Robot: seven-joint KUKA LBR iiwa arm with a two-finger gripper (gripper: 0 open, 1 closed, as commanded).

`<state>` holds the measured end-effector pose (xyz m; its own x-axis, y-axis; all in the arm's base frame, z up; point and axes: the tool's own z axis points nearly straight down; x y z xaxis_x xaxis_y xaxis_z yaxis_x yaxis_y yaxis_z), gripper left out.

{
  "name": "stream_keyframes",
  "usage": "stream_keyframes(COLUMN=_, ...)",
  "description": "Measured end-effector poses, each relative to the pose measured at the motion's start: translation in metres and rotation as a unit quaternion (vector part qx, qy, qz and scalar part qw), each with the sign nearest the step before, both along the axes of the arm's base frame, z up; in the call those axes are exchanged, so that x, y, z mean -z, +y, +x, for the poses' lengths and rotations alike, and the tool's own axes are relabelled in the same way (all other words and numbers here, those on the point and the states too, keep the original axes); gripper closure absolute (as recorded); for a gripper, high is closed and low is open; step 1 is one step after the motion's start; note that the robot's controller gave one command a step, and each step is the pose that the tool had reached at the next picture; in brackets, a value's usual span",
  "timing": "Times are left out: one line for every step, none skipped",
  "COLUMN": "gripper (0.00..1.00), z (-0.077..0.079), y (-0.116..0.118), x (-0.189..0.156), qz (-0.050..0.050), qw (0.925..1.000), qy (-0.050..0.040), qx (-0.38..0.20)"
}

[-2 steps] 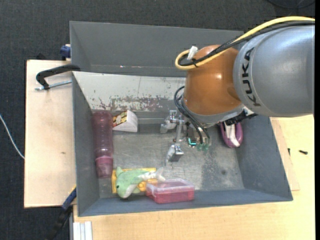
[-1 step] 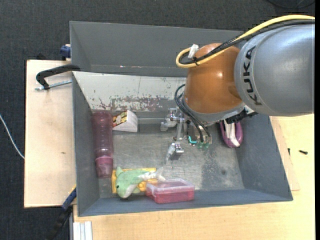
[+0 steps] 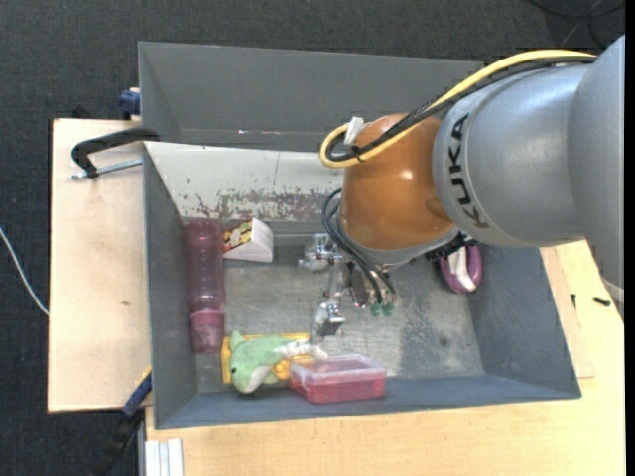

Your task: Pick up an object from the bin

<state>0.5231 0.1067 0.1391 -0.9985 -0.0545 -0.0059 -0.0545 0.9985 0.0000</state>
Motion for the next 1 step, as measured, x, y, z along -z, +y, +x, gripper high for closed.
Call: stream_keyframes(gripper=0.0, z=-0.0125, y=-0.0133, x=0.0464, qz=0.003, qw=0.9999, qy=0.0001, qx=0.016)
